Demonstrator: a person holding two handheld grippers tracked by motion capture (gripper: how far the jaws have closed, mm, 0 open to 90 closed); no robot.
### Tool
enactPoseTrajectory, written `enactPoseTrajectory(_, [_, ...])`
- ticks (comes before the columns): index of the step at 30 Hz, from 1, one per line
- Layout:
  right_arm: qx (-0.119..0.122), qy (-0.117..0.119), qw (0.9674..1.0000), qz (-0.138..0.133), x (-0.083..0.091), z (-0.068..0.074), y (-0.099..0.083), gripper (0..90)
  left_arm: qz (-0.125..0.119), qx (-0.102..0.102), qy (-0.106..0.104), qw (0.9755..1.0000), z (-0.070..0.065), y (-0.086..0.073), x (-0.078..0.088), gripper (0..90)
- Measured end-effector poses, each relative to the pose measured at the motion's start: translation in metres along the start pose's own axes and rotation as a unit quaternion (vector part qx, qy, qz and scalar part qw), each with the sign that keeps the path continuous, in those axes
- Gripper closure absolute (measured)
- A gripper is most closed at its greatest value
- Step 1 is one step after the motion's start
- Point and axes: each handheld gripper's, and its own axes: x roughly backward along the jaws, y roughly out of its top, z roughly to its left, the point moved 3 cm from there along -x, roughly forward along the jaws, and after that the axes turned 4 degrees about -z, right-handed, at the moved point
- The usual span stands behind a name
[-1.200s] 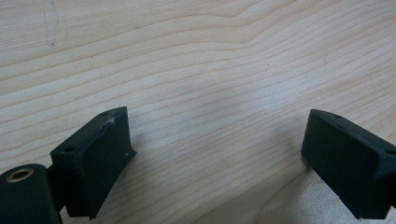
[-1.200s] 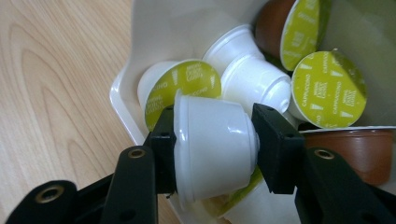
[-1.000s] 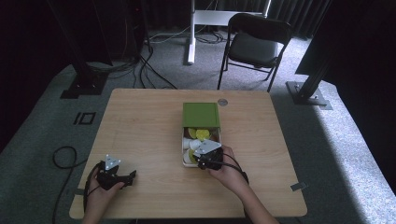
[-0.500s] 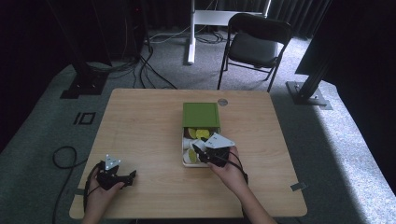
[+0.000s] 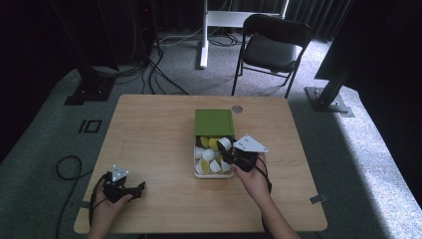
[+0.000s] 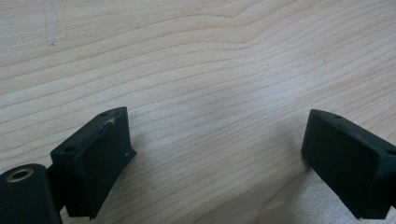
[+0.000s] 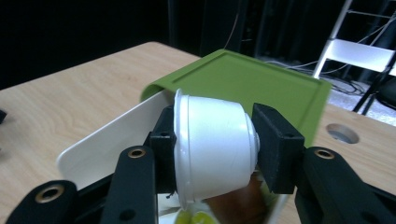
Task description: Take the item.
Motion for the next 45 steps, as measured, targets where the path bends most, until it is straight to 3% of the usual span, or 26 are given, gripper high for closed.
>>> enactPoseTrajectory(3, [0.003, -0.013, 0.9999, -0.009, 0.002, -0.006, 0.001, 55.6, 0.0, 0.0, 0.0, 1.0, 0.0, 0.0, 0.0, 9.5])
enactPoseTrajectory(8, [-0.015, -0.04, 0.9989, -0.019, 0.006, -0.024, -0.002, 55.6, 0.0, 0.0, 0.0, 1.0, 0.0, 0.0, 0.0, 9.5])
enactPoseTrajectory(20, [-0.035, -0.095, 0.9949, -0.009, 0.008, -0.062, -0.019, 55.6, 0.001, 0.0, -0.001, 1.0, 0.0, 0.0, 0.0, 9.5])
enactPoseTrajectory(23, [-0.041, -0.099, 0.9942, -0.006, 0.007, -0.067, -0.021, 55.6, 0.001, 0.0, -0.001, 1.0, 0.0, 0.0, 0.0, 9.5])
enactPoseTrajectory(34, [-0.063, -0.135, 0.9885, 0.024, 0.0, -0.097, -0.041, 55.6, 0.001, 0.0, -0.001, 1.0, 0.0, 0.0, 0.0, 9.5])
enactPoseTrajectory(45, [-0.089, -0.165, 0.9802, 0.064, -0.011, -0.123, -0.065, 55.6, 0.001, 0.0, -0.001, 1.0, 0.0, 0.0, 0.0, 9.5])
